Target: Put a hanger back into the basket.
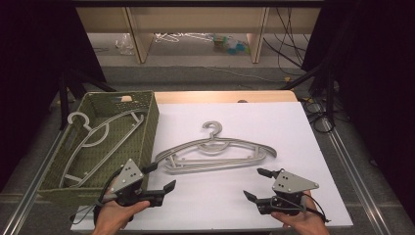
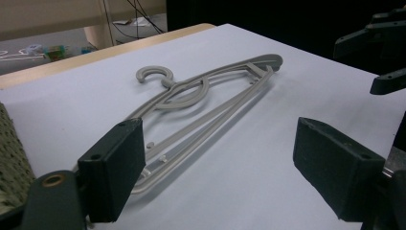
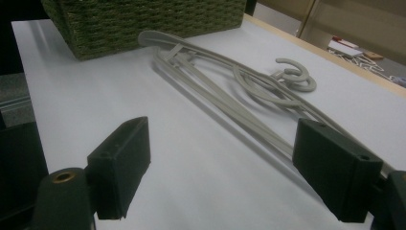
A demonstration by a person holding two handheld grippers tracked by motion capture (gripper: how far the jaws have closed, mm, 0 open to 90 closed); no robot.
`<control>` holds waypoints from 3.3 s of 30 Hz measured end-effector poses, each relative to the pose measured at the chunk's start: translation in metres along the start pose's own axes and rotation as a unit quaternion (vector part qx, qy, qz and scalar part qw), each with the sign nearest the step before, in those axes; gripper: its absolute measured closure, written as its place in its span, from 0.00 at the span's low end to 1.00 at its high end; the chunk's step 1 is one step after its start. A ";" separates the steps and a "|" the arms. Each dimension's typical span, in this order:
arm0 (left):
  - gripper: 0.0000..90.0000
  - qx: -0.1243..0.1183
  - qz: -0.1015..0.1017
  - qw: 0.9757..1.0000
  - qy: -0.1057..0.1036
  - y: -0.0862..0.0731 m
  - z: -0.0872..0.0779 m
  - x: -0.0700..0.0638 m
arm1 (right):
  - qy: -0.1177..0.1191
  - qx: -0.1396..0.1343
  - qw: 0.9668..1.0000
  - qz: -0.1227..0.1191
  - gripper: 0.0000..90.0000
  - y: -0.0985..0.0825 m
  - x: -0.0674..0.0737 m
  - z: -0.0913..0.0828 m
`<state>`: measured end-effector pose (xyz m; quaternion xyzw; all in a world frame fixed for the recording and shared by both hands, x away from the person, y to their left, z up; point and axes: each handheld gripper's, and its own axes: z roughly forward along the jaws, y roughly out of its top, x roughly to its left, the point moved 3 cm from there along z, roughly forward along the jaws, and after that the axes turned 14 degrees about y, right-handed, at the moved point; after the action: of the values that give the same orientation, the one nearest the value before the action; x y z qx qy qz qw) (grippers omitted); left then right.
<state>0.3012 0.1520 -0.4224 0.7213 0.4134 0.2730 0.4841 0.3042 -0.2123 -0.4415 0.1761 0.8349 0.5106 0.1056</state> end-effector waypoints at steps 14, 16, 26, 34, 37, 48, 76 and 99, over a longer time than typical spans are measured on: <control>0.21 0.008 0.017 1.000 -0.008 -0.018 0.008 -0.018 | -0.024 0.005 1.000 0.013 0.25 0.005 -0.036 0.010; 0.21 0.008 0.022 1.000 -0.011 -0.018 0.007 -0.019 | -0.033 0.019 0.999 -0.006 0.29 0.009 -0.049 0.015; 0.21 0.007 0.026 1.000 -0.014 -0.020 0.008 -0.017 | -0.040 0.093 0.995 0.013 0.34 0.015 -0.112 0.059; 0.22 0.010 0.023 1.000 -0.018 -0.021 0.009 -0.016 | -0.060 0.163 0.985 -0.017 0.38 0.013 -0.143 0.093; 0.22 0.013 0.023 0.999 -0.018 -0.022 0.009 -0.015 | -0.057 0.173 0.983 -0.014 0.40 0.014 -0.151 0.101; 0.23 0.015 0.027 0.999 -0.032 -0.023 0.010 -0.018 | -0.049 0.220 0.973 -0.044 0.61 0.008 -0.162 0.126; 0.25 0.020 0.036 0.998 -0.049 -0.025 0.010 -0.019 | -0.024 0.258 0.958 -0.125 0.86 0.005 -0.168 0.132; 0.25 0.016 0.025 0.999 -0.031 -0.022 0.007 -0.012 | 0.011 0.238 0.950 -0.199 0.91 0.031 -0.128 0.077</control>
<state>0.2936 0.1421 -0.4454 0.7472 0.3844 0.2560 0.4779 0.4551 -0.1882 -0.4499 0.0206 0.9515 0.2673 0.1512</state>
